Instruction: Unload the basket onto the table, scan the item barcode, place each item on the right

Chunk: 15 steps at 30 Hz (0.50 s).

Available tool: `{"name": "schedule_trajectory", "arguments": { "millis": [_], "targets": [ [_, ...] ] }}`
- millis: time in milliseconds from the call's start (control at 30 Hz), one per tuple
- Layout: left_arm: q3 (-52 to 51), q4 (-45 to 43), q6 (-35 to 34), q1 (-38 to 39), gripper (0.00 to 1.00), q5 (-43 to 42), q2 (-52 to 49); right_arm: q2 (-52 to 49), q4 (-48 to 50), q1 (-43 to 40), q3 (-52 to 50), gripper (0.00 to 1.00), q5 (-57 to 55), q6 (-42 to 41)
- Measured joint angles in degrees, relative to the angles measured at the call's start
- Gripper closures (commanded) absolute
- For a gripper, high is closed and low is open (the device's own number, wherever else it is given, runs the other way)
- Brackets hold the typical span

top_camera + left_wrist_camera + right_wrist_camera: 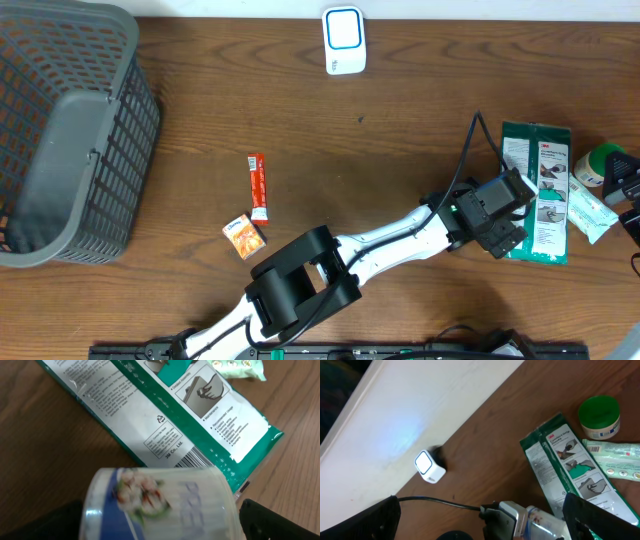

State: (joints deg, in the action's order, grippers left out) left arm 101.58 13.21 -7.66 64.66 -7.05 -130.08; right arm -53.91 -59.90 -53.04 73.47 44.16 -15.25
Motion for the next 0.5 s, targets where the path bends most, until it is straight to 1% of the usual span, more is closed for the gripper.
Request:
{"name": "schedule_trajectory", "arguments": {
  "millis": [500],
  "targets": [
    [0.0,0.07,0.02,-0.07,0.02,0.33,1.46,-0.79,-0.11,0.0,0.0,0.01,-0.02,0.87]
  ]
}}
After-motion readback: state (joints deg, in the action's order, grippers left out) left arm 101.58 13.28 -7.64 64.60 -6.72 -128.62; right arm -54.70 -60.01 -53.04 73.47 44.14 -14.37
